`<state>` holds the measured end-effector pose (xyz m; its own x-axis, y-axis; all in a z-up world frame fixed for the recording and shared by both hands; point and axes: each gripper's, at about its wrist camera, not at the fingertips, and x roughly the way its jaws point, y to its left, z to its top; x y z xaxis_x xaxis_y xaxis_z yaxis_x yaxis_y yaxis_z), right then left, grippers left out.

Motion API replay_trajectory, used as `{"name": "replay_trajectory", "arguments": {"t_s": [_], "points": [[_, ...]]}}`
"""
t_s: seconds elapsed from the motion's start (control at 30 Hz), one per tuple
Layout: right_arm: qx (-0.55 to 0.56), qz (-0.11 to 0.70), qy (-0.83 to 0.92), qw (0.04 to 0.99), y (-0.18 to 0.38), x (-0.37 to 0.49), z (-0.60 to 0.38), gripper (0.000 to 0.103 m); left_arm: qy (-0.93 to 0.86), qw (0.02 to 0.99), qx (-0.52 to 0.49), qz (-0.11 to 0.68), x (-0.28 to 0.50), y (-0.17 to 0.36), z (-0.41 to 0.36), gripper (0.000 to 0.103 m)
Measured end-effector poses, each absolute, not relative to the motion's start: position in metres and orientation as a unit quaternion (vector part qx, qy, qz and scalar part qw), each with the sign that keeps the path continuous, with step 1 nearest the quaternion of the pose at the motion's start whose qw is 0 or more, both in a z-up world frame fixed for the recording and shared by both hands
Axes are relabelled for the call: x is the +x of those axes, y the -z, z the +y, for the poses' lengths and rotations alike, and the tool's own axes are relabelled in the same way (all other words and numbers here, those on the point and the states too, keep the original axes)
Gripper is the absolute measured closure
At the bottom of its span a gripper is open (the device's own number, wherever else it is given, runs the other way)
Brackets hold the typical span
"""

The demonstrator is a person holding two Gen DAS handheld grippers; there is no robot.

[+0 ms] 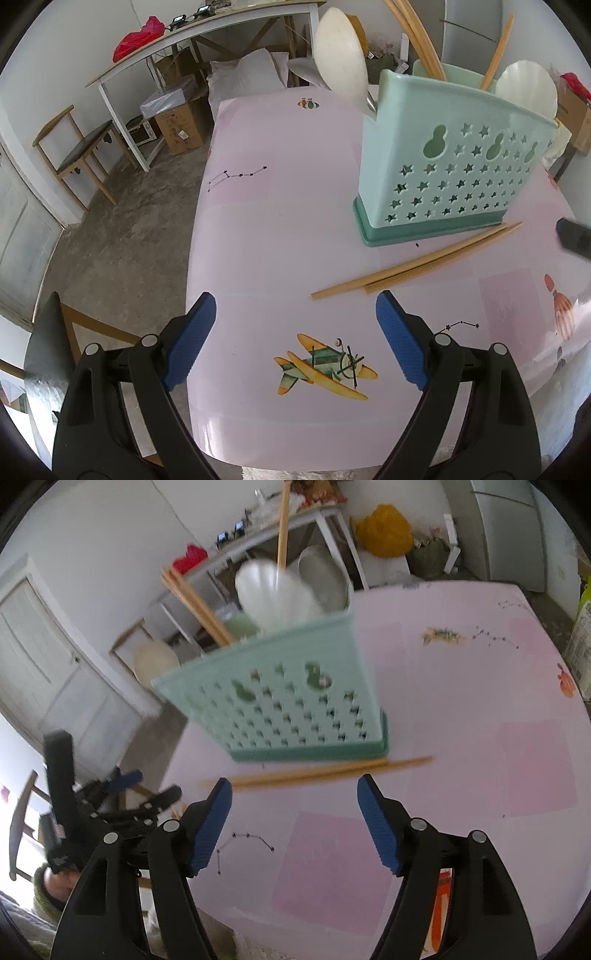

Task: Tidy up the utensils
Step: 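Move both tools back toward the remaining chopsticks beside the holder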

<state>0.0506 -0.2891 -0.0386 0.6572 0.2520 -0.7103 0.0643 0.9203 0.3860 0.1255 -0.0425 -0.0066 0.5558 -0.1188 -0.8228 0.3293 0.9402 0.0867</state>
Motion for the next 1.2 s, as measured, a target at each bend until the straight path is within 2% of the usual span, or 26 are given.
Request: {"name": "replay_trajectory", "arguments": {"t_s": [0.57, 1.2], "points": [[0.146, 0.454, -0.040, 0.878, 0.051, 0.058, -0.268, 0.030, 0.125, 0.871, 0.126, 0.458, 0.125, 0.007, -0.044, 0.019], [0.141, 0.457, -0.042, 0.877, 0.053, 0.058, -0.264, 0.030, 0.121, 0.871, 0.123, 0.460, 0.125, 0.009, -0.039, 0.018]]}}
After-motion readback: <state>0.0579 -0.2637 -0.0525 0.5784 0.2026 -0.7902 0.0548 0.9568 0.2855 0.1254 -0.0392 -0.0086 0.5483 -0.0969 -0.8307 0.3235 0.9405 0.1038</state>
